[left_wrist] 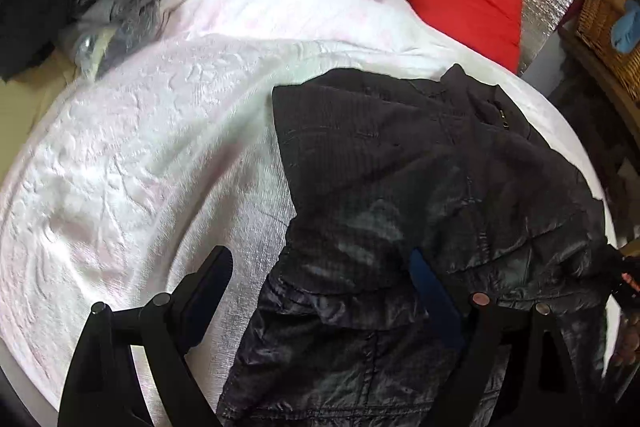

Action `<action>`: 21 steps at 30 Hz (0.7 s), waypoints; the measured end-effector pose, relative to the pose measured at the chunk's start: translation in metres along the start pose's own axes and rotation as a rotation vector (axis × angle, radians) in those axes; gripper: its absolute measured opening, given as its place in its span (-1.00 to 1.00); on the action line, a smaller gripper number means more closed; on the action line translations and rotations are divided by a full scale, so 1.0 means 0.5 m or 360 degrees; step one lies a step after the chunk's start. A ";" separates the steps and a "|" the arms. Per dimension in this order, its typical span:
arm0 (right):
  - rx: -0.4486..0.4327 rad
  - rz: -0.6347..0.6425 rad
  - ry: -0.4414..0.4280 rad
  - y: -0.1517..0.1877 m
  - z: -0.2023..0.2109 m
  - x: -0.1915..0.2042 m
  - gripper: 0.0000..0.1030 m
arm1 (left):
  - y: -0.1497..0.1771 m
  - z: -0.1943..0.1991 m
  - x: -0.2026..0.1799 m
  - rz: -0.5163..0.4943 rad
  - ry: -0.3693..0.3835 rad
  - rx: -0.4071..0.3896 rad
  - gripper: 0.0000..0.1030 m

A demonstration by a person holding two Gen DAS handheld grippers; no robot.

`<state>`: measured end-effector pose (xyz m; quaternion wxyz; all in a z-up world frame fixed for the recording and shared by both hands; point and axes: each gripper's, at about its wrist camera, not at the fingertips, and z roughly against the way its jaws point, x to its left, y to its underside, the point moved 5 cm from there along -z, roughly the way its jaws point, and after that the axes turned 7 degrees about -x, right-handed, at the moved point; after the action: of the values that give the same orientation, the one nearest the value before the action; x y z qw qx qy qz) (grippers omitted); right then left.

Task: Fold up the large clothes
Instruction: 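Press the folded jacket flat with both tools near the hem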

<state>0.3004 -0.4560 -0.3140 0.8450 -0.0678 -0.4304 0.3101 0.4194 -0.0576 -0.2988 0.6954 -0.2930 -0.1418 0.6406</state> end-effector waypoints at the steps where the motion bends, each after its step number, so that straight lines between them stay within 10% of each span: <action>1: 0.0001 -0.0023 -0.0017 -0.006 -0.002 -0.004 -0.54 | 0.003 -0.007 0.004 0.0030 0.0018 0.0028 0.74; 5: -0.0004 -0.0074 -0.0074 -0.026 0.001 -0.014 -0.45 | 0.014 -0.038 0.013 0.0148 0.0117 0.0143 0.74; 9: -0.0013 -0.0067 -0.0105 -0.037 -0.004 -0.016 0.22 | 0.010 -0.033 0.006 0.0132 0.0138 0.0097 0.74; 13: -0.0038 -0.0013 -0.0105 -0.041 -0.014 -0.008 0.23 | 0.016 -0.028 0.003 0.0162 0.0112 0.0053 0.40; 21: 0.0038 0.0354 0.0080 -0.002 -0.058 0.055 -0.71 | 0.002 -0.022 0.031 0.0242 0.0130 0.0018 0.09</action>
<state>0.3354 -0.4365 -0.3127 0.8166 -0.1127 -0.3952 0.4052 0.4273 -0.0450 -0.3110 0.6516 -0.3250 -0.0871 0.6799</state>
